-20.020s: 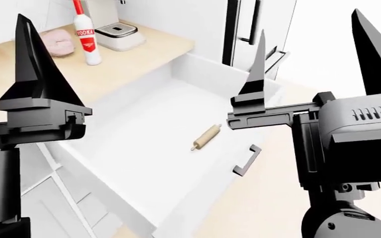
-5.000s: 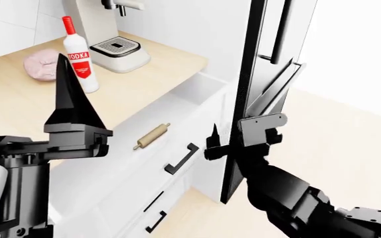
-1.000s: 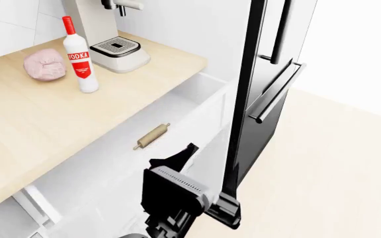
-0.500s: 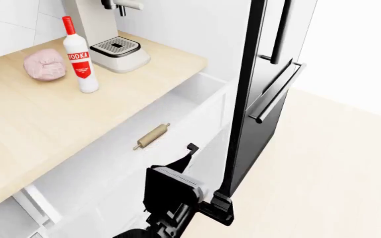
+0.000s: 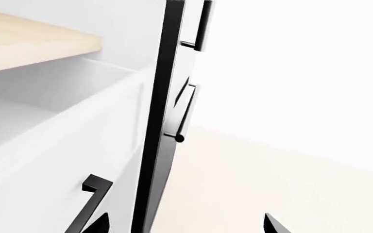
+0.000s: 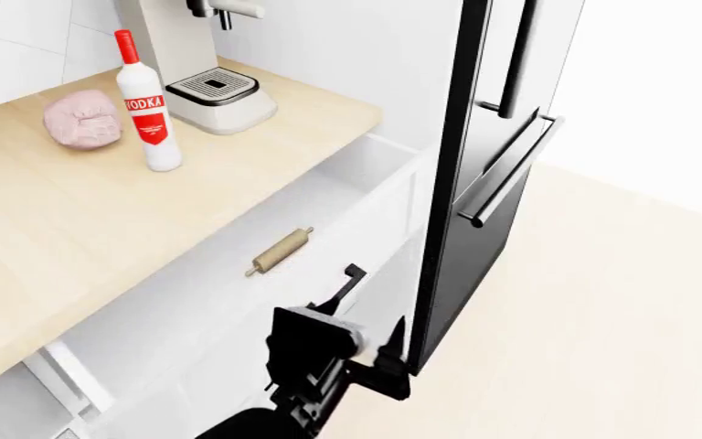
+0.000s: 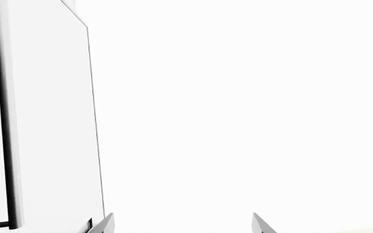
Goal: Close the right drawer.
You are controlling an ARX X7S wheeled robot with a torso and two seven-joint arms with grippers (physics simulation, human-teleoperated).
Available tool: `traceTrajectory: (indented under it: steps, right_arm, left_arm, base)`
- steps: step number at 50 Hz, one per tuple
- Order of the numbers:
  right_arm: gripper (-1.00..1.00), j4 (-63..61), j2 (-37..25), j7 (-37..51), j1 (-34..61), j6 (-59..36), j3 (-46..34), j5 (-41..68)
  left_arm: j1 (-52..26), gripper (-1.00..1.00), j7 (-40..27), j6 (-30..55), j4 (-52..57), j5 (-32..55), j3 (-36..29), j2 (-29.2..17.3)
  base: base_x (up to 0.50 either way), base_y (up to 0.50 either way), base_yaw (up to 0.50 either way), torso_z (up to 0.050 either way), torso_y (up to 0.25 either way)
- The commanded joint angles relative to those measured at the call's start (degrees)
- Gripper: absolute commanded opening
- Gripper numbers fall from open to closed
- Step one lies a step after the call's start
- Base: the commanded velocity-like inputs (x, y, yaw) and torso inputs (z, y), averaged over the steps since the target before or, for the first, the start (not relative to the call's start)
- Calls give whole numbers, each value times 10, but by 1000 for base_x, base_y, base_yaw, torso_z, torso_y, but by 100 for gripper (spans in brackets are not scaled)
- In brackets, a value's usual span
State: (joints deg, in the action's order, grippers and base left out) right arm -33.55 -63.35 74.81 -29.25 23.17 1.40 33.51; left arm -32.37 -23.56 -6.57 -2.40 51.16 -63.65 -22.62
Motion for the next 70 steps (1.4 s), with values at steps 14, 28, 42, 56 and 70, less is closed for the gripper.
traceTrajectory:
  steps: [14, 28, 42, 56, 70]
  right_arm:
    - [100, 1, 9, -13, 15, -14, -3, 4]
    - [100, 1, 14, -20, 27, -22, -6, 7]
    - [100, -1, 18, -23, 23, -25, 1, 6]
    - [100, -2, 23, -28, 23, -28, 5, 5]
    - [100, -2, 30, -33, 18, -27, 11, 4]
  left_arm:
    - [2, 100, 71, -36, -140, 13, 19, 33]
    - [5, 100, 55, -37, -122, 4, 20, 21]
    - [4, 100, 47, -30, -126, 9, 26, 12]
    - [-6, 100, 98, -57, -248, 21, 45, 53]
    - [-37, 100, 166, -89, -422, 29, 69, 117]
  base:
    - [0, 0, 0, 0, 0]
    - [0, 0, 0, 0, 0]
    - [0, 0, 0, 0, 0]
    - [0, 0, 0, 0, 0]
    - [0, 0, 0, 0, 0]
